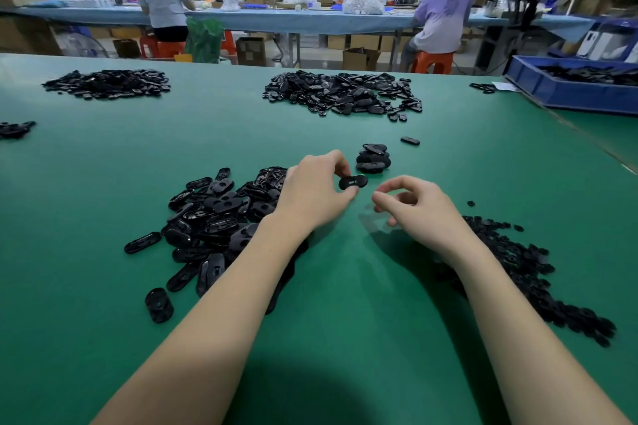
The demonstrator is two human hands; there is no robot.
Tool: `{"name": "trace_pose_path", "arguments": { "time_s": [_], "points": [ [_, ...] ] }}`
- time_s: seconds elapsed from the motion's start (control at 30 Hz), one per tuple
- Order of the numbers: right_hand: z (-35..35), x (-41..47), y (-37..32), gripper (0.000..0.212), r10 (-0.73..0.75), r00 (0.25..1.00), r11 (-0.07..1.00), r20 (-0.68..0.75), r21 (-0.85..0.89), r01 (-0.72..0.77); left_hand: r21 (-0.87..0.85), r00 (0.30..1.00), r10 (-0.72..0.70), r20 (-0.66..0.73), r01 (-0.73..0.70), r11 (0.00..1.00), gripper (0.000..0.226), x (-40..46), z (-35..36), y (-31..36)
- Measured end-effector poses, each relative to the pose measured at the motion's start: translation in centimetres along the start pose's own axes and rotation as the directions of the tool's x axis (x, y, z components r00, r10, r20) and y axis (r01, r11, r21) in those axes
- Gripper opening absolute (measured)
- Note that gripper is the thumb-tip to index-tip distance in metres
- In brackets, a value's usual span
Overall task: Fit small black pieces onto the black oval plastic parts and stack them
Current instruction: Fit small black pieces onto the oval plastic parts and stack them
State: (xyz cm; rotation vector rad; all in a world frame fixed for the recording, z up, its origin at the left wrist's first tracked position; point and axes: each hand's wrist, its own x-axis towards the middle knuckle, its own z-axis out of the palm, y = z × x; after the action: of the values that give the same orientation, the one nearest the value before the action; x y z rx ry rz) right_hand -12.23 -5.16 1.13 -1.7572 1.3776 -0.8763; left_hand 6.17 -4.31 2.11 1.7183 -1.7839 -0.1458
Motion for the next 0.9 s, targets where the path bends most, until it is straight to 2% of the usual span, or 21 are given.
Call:
{"name": "trace_pose_path", "arguments": {
  "time_s": [0.13,0.23,0.37,0.43,0.5,0.63,0.73,0.9],
  "points": [
    [-2.0,-0.1,0.4,0.009,0.005,1.0,0.996,-0.031,0.091,-0.003,-0.315,0.996,-0.003,0.087,0.03,0.948,0.021,-0.8,1.4,3.2],
    [-3.7,-0.4,0.7,0.009,0.007,1.0,1.0,0.011,0.025,-0.007,-0.426,0.977,-0.068,0.2,0.149,0.892,0.02,-1.3,2.1,4.5],
    [-5.8,-0.6,0.6,0.016,0.049,0.996,0.997,0.078,-0.068,-0.044,-0.583,0.917,-0.09,0.388,0.319,0.747,0.018,-1.6,2.3,4.9],
    [-6.6,-0.6,0.3,0.018,0.067,0.995,0.993,0.069,-0.107,-0.059,-0.612,0.91,-0.103,0.403,0.351,0.709,0.022,-1.7,2.6,4.9],
    [-7.4,-0.5,0.1,0.016,0.083,0.994,0.971,0.07,-0.231,-0.065,-0.656,0.905,-0.128,0.405,0.386,0.648,0.022,-1.7,2.8,4.8],
    [-8.1,-0.7,-0.2,0.006,0.221,0.952,0.851,0.213,-0.518,-0.082,-0.702,0.898,-0.183,0.399,0.428,0.569,0.023,-1.7,3.3,4.3],
    [-7.9,-1.0,-0.4,0.012,0.307,0.905,0.807,0.295,-0.585,-0.082,-0.726,0.891,-0.193,0.41,0.447,0.523,0.024,-1.8,3.6,4.2],
    [-7.3,-0.9,-0.4,0.011,0.332,0.896,0.772,0.297,-0.631,-0.077,-0.729,0.888,-0.192,0.417,0.453,0.513,0.028,-1.7,3.6,4.0]
  ]
}}
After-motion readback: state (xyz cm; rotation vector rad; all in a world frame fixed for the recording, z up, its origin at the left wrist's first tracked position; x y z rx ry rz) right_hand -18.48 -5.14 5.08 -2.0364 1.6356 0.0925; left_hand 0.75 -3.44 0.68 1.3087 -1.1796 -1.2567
